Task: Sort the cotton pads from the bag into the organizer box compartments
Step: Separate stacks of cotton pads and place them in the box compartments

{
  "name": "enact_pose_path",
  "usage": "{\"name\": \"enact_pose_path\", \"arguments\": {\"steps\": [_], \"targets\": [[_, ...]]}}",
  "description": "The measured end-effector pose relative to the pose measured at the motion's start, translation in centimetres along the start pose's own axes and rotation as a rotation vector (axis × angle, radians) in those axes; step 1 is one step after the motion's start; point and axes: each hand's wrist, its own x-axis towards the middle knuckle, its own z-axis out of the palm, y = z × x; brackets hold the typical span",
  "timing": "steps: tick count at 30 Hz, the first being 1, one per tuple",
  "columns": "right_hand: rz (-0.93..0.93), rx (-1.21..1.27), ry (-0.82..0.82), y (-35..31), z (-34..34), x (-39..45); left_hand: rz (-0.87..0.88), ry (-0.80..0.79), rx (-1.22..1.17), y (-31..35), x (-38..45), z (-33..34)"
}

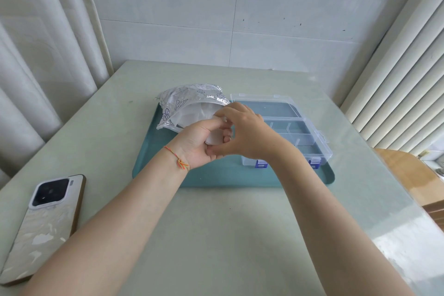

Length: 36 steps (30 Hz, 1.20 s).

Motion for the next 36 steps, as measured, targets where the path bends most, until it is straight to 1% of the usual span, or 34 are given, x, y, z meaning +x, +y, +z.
{"name": "enact_pose_path", "arguments": {"steps": [3,4,6,7,9,12,14,17,19,22,25,27,28,30,32,34,36], "targets": [[0.054,0.25,-0.131,0.5,-1.8,-0.4,0.095,-0.007,0.207,0.1,0.1,-0.5],[0.061,0.348,-0.139,0.9,-2.2,-0.5,0.125,-0.028,0.288,0.3,0.0,-0.7],[0.08,0.504,-0.07,1.2,-2.6,-0.4,0.157,-0.063,0.438,0.6,0.0,-1.0],[0.086,0.508,-0.011,1.3,-2.6,-0.4,0.16,-0.068,0.497,0.6,-0.1,-0.8],[0.094,0.426,0.079,1.1,-2.5,-0.2,0.157,-0.074,0.569,0.7,-0.1,-0.3],[0.11,0.324,0.126,1.2,-2.7,-0.1,0.166,-0.052,0.562,0.5,0.1,0.8],[0.128,0.249,0.16,1.8,-3.5,0.0,0.203,0.028,0.566,0.6,0.4,1.5],[0.189,0.221,0.194,3.0,-5.0,-0.1,0.316,0.218,0.623,0.8,1.2,2.4],[0.228,0.331,0.223,3.6,-5.6,-0.3,0.38,0.288,0.603,0.9,1.5,3.0],[0.271,0.6,0.259,4.5,-6.0,-0.7,0.401,0.313,0.442,0.9,2.3,4.1],[0.302,0.663,0.333,5.5,-5.5,-0.8,0.375,0.334,0.419,0.7,3.0,4.7],[0.334,0.659,0.384,6.4,-4.9,-0.7,0.35,0.36,0.532,0.5,3.4,4.6],[0.358,0.642,0.395,6.9,-4.4,-0.5,0.345,0.387,0.648,0.3,3.4,4.3],[0.416,0.598,0.366,7.6,-3.5,0.0,0.32,0.441,0.93,0.0,3.5,3.4],[0.454,0.566,0.309,8.0,-2.8,0.7,0.245,0.453,1.135,-0.3,3.6,2.6],[0.471,0.514,0.255,8.0,-2.3,1.8,0.178,0.427,1.181,-0.6,3.8,2.2],[0.488,0.443,0.183,7.9,-1.9,2.7,0.181,0.403,1.152,-0.8,4.1,2.2]]}}
